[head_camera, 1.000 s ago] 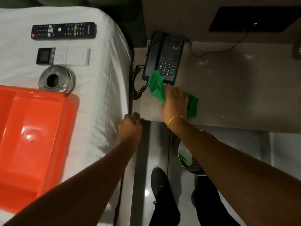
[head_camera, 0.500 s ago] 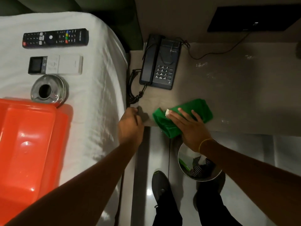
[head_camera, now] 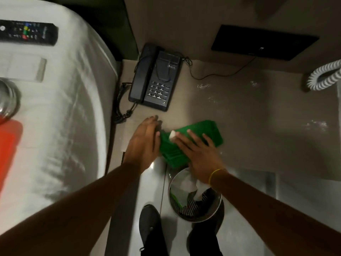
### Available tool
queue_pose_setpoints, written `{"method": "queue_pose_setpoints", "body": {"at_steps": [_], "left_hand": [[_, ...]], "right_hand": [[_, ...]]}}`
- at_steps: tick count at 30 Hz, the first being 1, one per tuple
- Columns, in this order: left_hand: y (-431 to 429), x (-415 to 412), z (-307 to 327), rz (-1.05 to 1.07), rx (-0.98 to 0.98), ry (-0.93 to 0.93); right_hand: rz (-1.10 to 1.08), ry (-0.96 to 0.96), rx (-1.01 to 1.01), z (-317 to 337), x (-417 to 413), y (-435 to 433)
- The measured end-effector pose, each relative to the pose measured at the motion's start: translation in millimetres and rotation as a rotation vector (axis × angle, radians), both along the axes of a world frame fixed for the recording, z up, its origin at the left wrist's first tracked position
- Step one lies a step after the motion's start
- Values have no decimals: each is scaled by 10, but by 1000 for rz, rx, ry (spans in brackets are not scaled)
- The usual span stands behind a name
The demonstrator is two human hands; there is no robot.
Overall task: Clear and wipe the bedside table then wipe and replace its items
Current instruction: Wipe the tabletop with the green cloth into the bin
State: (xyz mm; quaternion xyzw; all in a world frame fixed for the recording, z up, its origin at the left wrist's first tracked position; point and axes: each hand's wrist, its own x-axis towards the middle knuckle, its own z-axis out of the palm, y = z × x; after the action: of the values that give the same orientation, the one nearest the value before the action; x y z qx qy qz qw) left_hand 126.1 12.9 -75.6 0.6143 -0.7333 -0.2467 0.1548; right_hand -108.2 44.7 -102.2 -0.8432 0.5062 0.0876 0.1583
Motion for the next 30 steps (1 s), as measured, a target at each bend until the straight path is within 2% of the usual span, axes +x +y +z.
{"method": "queue_pose_setpoints", "body": {"at_steps": [3,5,8,11,15,17,21,24,27,30], "left_hand": [[-84,-188,-180,-190,13,-58],[-162,-346,-282,-295,-6,-143],[-306,-580,-386,-319,-18,-264],[-352,-666,-464,-294,-55,-341],[-353,-651,-469,-294,-78,-349],[-362,-667,-462,-290,-71,-354],[-349,-654,-488,-296,-81,-350],[-356,-608,-510,-298,-73,-367],[-355,-647,-492,-292,-68,-372],[-345,-656,-488,-274,-75,-381]], "right_hand": [[-275,99,-91,24,-518,-352],[-546,133,-116,-23,-837,-657],[-934,106,-78,-127,-1169,-1154],[-1065,41,-108,-206,-1190,-1639],[-1070,-25,-127,-230,-836,-2004],[-898,-3,-149,-229,-613,-1913],[-382,19,-159,-195,-367,-1337],[-221,25,-119,-134,-543,-825],[-240,70,-120,-80,-1084,-569],[-549,124,-117,-90,-1609,-833]]}}
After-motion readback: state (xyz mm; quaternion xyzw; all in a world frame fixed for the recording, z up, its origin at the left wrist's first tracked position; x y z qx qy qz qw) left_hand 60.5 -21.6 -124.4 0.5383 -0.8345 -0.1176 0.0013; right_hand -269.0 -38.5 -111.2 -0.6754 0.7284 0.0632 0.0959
